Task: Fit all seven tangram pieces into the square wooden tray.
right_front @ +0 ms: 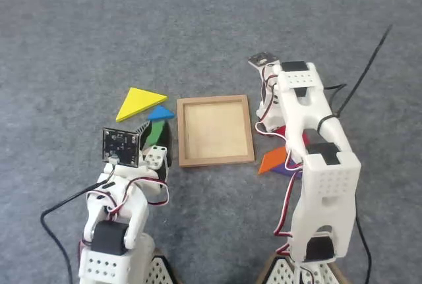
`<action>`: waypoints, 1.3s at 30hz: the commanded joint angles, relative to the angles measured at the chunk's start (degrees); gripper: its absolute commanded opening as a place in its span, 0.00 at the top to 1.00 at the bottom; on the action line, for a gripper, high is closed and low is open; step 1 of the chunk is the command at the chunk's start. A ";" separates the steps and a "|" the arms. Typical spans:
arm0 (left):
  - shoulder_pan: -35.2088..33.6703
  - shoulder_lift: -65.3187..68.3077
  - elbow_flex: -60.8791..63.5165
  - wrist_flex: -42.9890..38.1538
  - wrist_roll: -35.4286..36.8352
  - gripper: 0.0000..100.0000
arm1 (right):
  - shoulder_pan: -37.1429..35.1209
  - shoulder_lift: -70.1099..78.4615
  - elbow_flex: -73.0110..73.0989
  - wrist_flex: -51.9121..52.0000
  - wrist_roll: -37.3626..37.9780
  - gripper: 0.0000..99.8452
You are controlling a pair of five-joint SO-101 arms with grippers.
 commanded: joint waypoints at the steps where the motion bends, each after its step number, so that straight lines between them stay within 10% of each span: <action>1: 0.53 -0.79 -2.15 0.18 0.00 0.89 | 1.71 0.04 -2.02 0.13 -0.35 0.75; 39: 0.44 -0.79 -0.13 -3.96 -0.44 0.89 | 1.63 -12.00 -8.97 11.56 -0.26 0.74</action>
